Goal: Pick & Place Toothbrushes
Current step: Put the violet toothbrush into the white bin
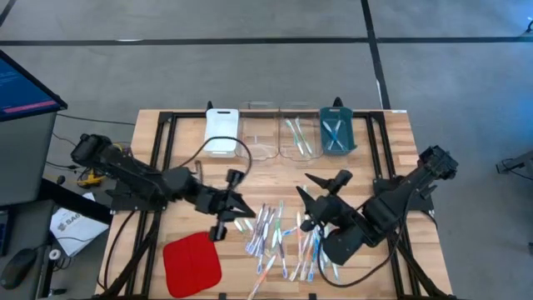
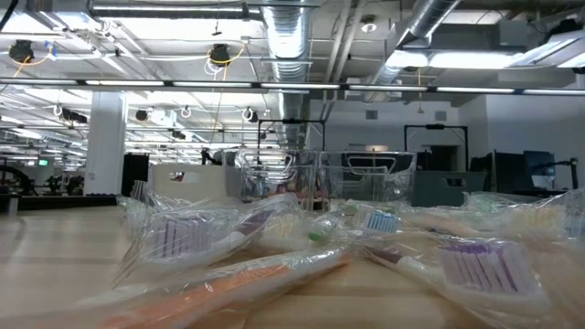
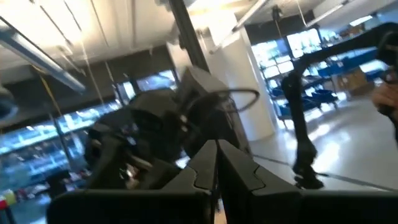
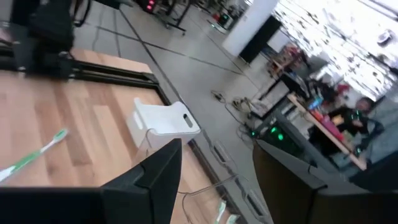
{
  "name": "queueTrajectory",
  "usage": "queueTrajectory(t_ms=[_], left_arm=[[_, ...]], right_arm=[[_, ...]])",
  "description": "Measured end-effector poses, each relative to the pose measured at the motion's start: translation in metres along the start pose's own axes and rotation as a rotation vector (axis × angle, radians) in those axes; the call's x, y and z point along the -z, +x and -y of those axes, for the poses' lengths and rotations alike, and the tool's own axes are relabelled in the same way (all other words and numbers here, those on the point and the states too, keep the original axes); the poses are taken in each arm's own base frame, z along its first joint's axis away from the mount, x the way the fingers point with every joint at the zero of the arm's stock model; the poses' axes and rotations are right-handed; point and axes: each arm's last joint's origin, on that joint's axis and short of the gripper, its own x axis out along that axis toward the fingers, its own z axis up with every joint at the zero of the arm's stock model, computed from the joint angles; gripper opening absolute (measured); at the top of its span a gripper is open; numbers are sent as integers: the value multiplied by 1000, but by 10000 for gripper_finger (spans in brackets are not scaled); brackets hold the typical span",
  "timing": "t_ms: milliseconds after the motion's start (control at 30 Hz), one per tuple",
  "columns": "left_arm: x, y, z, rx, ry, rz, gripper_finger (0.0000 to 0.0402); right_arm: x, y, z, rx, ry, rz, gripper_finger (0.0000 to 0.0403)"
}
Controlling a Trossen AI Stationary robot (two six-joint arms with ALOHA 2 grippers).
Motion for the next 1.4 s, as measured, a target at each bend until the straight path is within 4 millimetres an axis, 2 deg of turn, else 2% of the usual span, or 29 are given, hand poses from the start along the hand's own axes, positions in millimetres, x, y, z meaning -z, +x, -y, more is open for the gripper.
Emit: queueTrajectory(t_ms=[100,233,333,467,567,733,1400], left_arm=[[7,10,2,33,-22,-84,8],[7,18,2,83,-30,-222,8],[7,17,2,134,-37,-360,8],[5,16,2,161,-38,-432,8],[5,16,2,162,-38,-434,8],[5,16,2,164,-36,-436,8],[4,16,2,162,-35,-429,8]], right_arm=[[1,-2,0,-2,-20,0,193],[2,-1,1,10,-35,0,196],[2,3,3,53,-29,7,197],[0,12,12,131,32,11,194],[-1,18,19,148,49,-1,194],[0,23,18,107,49,-31,197],[0,22,17,82,48,-40,198]])
